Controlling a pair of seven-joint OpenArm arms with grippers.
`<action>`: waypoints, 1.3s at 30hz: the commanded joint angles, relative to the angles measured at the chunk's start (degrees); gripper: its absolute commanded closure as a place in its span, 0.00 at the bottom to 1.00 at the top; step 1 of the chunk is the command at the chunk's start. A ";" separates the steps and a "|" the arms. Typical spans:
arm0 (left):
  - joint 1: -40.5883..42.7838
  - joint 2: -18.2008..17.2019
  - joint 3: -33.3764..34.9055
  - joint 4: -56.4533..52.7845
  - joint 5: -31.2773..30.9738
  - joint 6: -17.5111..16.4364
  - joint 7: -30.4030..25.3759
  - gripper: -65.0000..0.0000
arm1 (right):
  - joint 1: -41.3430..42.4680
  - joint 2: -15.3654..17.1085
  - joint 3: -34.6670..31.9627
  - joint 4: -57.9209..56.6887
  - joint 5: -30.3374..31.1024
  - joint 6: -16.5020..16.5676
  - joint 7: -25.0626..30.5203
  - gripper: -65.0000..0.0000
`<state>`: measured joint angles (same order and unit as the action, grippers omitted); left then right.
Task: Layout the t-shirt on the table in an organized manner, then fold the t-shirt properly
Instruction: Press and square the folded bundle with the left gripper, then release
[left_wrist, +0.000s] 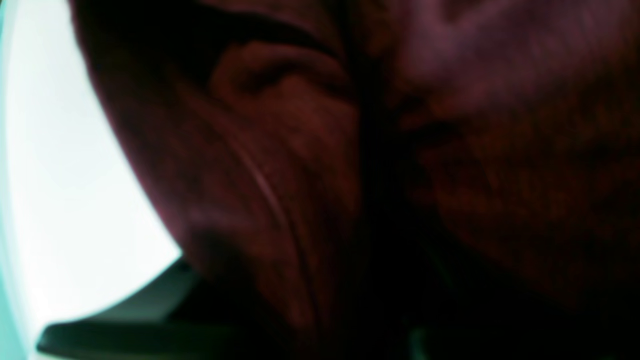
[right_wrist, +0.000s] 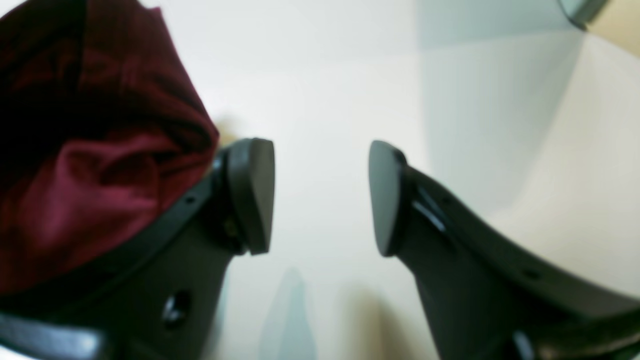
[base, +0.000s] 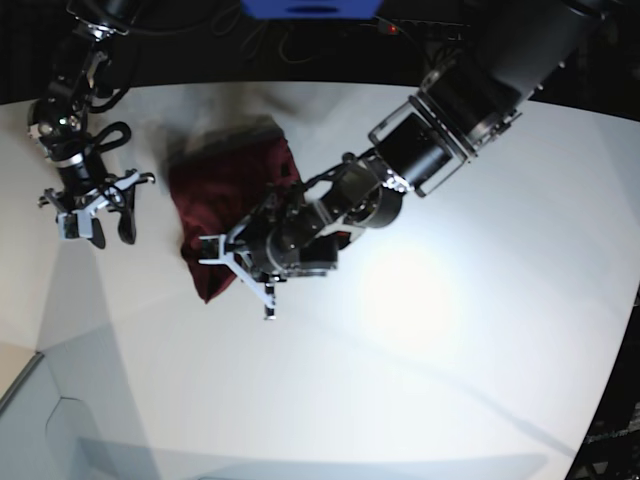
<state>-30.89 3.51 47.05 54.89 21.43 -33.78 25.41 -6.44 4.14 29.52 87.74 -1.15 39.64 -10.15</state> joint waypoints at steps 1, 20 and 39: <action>-1.94 0.84 1.08 -0.43 1.03 0.42 0.22 1.00 | -0.02 0.47 0.50 0.91 1.02 0.36 1.58 0.53; -5.72 0.93 8.29 -1.84 1.56 0.33 0.48 0.61 | -2.13 0.39 0.68 1.35 1.02 0.36 1.84 0.53; -12.14 2.34 7.68 -0.08 7.36 0.51 -0.05 0.23 | -2.49 0.39 0.68 1.35 1.02 0.36 1.84 0.53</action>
<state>-41.04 4.99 55.18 53.47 28.51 -33.89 25.85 -9.28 3.95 30.00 87.88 -1.19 39.64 -9.82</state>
